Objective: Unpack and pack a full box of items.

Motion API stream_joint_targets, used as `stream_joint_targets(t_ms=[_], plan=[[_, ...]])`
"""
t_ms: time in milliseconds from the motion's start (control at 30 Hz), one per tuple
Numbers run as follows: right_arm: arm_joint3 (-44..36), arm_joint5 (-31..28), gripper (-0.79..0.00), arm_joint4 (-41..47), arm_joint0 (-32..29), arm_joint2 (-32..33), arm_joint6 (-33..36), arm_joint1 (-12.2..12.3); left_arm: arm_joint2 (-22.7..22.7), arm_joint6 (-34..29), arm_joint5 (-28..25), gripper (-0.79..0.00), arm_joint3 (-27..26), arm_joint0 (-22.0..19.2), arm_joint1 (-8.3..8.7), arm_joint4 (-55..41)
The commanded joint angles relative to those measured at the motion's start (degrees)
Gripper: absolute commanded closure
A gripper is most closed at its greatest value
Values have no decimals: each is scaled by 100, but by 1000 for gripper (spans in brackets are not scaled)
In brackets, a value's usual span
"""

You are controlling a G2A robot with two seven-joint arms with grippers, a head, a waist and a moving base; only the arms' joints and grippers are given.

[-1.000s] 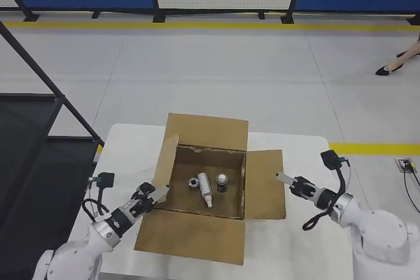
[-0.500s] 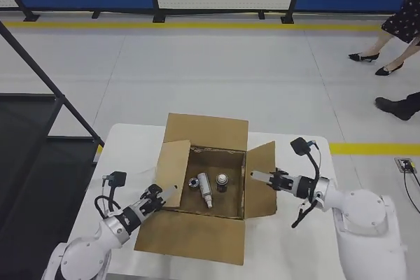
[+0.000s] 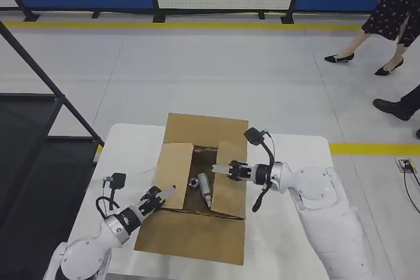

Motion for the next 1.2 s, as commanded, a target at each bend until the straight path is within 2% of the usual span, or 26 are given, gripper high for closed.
stream_joint_targets(t_ms=[0,233,533,767,933,1167], plan=[[252,-65,-785,17,115,-163,-137,-20,-32,-54,42,-785,60,-64,17,-47],[654,-427,-785,-180,295,-609,-504,-53,100,0,157,-785,220,-185,37,-76],[688,-267,-785,-566,322,-897,-834,-44,301,141,306,-785,360,-295,56,1],[604,-221,-785,-618,314,-933,-927,-12,271,253,263,-785,273,-255,80,-102],[347,-346,-785,-506,249,-747,-1007,49,-88,228,153,-785,-82,-84,121,-516],[-63,-320,-785,-641,113,-443,-1227,146,-1016,-70,-158,-785,-499,378,222,-1019]])
